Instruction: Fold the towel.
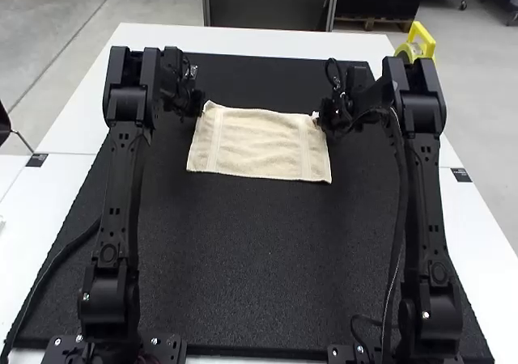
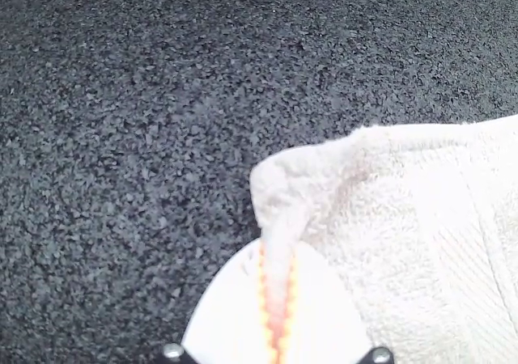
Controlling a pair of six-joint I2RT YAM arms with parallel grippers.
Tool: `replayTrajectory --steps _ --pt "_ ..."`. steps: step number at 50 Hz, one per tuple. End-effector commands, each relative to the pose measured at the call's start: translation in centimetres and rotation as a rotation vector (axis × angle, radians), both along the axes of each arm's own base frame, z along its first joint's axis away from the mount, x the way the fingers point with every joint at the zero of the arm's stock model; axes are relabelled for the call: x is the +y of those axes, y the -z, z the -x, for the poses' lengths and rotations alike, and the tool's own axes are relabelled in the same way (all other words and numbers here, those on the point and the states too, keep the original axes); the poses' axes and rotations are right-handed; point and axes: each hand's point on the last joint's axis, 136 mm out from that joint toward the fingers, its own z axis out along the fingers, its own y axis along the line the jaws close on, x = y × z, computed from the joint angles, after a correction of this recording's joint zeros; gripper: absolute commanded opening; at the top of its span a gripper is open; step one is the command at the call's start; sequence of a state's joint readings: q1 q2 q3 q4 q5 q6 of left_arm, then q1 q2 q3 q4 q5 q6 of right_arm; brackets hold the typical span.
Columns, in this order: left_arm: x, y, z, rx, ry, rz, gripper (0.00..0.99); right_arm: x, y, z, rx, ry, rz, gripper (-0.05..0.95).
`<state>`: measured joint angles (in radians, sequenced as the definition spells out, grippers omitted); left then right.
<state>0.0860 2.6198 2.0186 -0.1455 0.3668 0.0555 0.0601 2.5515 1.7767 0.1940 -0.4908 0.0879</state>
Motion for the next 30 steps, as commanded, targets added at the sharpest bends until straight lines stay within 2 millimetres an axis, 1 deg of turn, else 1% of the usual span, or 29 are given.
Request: replayTrajectory --steps 1,10,11,20,23,30 --pt "0.6 -4.3 -0.8 -0.064 -0.009 0.001 0.023 -0.6 -1.1 0.4 0.000 0.001 -0.015 -0.02" --pt "0.3 -6.0 -0.4 -0.066 0.002 0.008 0.023 -0.3 -2.1 0.9 -0.007 -0.017 -0.026 -0.02" --pt "0.2 -6.1 -0.4 -0.067 0.003 0.009 0.023 -0.4 -1.9 1.0 -0.002 -0.015 -0.026 -0.02" --pt "0.1 -7.4 0.0 -0.071 0.007 0.012 0.023 -0.6 -2.9 1.0 -0.015 -0.015 -0.030 -0.02" --pt "0.1 -7.5 0.1 -0.074 0.008 0.013 0.023 -0.6 -3.0 1.0 -0.017 -0.015 -0.030 -0.02" --pt "0.1 -6.9 0.4 -0.067 0.008 0.013 0.023 -0.6 -3.1 1.0 -0.017 -0.013 -0.030 -0.02"
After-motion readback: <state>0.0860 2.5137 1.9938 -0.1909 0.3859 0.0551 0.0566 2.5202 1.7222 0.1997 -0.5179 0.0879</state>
